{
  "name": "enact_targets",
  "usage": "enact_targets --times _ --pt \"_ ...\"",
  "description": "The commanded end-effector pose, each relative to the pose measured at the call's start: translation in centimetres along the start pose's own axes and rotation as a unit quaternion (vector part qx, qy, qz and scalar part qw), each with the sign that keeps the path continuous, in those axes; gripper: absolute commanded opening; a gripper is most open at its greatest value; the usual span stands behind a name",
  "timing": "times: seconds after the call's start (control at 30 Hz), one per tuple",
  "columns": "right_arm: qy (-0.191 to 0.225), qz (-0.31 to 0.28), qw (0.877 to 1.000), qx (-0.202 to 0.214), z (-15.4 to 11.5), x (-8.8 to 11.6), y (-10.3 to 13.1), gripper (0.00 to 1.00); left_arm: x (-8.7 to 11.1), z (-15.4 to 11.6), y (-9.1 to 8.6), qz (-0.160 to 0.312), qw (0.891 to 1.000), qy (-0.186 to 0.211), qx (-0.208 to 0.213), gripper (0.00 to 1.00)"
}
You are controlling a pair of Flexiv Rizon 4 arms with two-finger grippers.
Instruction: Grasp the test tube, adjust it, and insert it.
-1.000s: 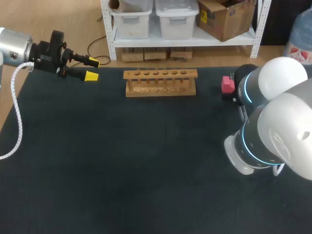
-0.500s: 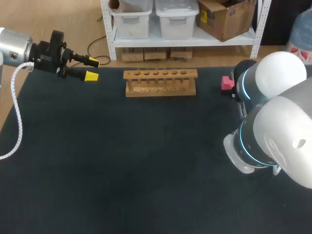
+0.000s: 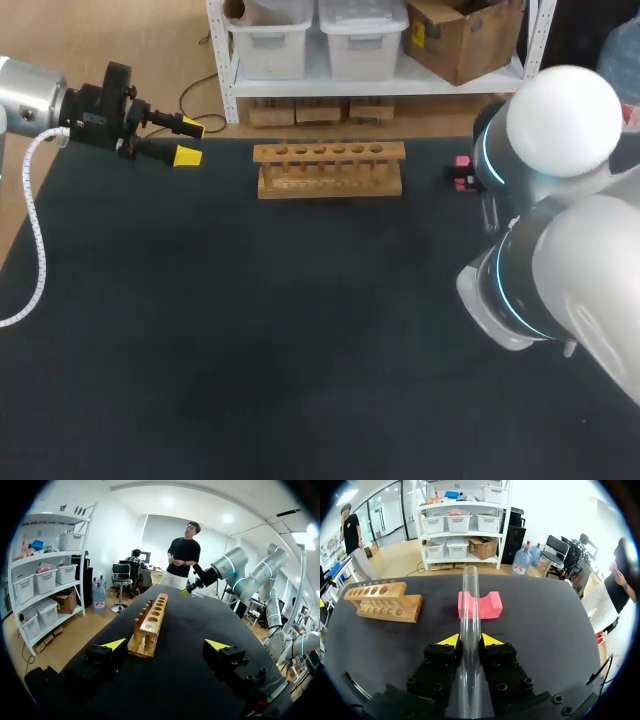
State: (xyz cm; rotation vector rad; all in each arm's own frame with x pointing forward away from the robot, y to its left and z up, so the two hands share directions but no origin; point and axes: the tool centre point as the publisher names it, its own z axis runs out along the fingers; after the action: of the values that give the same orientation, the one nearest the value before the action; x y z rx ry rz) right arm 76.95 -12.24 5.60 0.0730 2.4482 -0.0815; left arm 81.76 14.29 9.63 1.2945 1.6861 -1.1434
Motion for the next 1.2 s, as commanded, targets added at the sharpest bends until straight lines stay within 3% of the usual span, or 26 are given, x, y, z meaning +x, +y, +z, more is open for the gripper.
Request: enact_targets --times 0.03,0.53,0.77,1.2 --pt "0.002 0.002 1.0 0.018 -3.1 0.0 0.5 0.0 0.1 0.0 0.0 0.001 1.0 -0.001 0.0 1.0" --pt "-0.014 -0.051 0.999 0.004 -6.2 0.7 4.8 0.0 0.1 0.0 0.0 0.001 1.0 -0.001 0.0 1.0" --pt "-0.015 -0.068 0.998 -0.003 -5.5 0.6 7.5 0.0 0.1 0.0 0.0 0.001 1.0 -0.001 0.0 1.0" --pt "-0.021 -0.051 0.998 -0.012 -4.0 -1.8 11.8 0.0 0.1 0.0 0.0 0.001 1.0 -0.001 0.0 1.0"
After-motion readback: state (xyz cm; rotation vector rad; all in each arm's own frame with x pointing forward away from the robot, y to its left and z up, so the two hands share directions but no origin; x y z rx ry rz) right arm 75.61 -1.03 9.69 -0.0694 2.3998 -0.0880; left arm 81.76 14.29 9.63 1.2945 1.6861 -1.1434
